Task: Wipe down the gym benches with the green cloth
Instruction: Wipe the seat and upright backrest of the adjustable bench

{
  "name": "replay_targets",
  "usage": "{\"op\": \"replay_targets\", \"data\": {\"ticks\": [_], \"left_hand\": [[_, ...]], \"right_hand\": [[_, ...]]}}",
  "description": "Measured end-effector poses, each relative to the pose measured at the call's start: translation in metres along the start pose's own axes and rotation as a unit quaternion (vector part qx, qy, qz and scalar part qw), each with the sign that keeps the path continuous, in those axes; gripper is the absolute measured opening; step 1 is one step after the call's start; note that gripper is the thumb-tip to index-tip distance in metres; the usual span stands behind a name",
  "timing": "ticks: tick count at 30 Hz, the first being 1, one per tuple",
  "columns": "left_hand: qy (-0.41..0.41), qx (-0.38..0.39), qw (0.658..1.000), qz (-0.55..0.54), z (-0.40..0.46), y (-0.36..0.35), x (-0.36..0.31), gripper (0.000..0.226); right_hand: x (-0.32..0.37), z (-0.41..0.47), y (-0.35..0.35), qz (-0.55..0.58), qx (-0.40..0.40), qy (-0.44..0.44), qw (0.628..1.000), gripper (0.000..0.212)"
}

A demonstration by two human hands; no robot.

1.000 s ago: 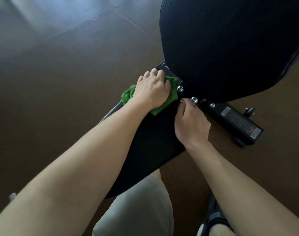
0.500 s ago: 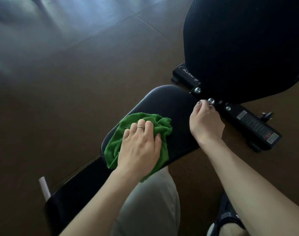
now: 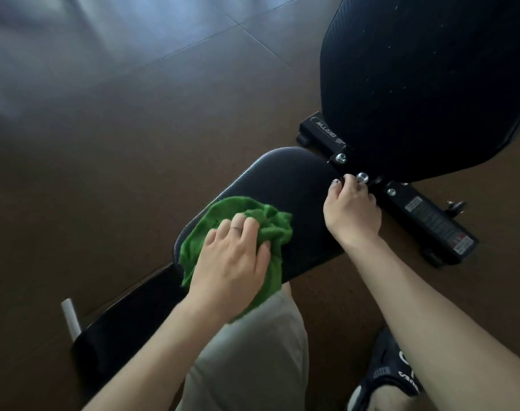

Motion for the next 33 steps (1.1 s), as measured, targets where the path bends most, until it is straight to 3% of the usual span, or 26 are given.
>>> {"op": "replay_targets", "data": {"ticks": [2,6,11,19,24,28,33], "left_hand": [[-0.002,0.010,1.000,-0.006,-0.017,0.001,0.001,0.023],[0.003,-0.011,1.000,0.008,0.037,-0.006,0.016,0.023],[0.119,-0.006,0.993,-0.024,0.119,-0.016,0.049,0.029],[0.117,-0.056,0.991,-0.032,-0.048,0.019,0.040,0.026],[0.136,-0.046,0.990,-0.009,0.012,0.012,0.056,0.024],[0.219,-0.026,0.971,-0.092,0.055,0.006,0.092,0.027],[0.318,-0.015,0.918,-0.237,0.022,0.001,0.138,0.045]], "right_hand": [[0.009,-0.005,-0.004,-0.047,0.004,-0.005,0.999,0.064],[0.017,-0.013,-0.009,-0.102,-0.021,0.002,0.995,0.078],[0.015,-0.017,-0.006,-0.100,-0.041,0.018,0.994,0.079],[0.014,-0.022,-0.003,-0.087,-0.068,0.045,0.993,0.076],[0.016,-0.022,-0.003,-0.092,-0.083,0.041,0.991,0.075],[0.013,-0.021,-0.003,-0.078,-0.091,0.049,0.992,0.074],[0.012,-0.020,-0.003,-0.066,-0.093,0.055,0.992,0.074]]}}
Point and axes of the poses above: each hand's wrist, its own z-axis towards the middle knuckle, its own y-axis out of the back of the hand, x = y × z, the point moved 9 cm from there along z, towards the middle knuckle, and after that the axes turned 9 degrees about -y, right-handed, at the moved point
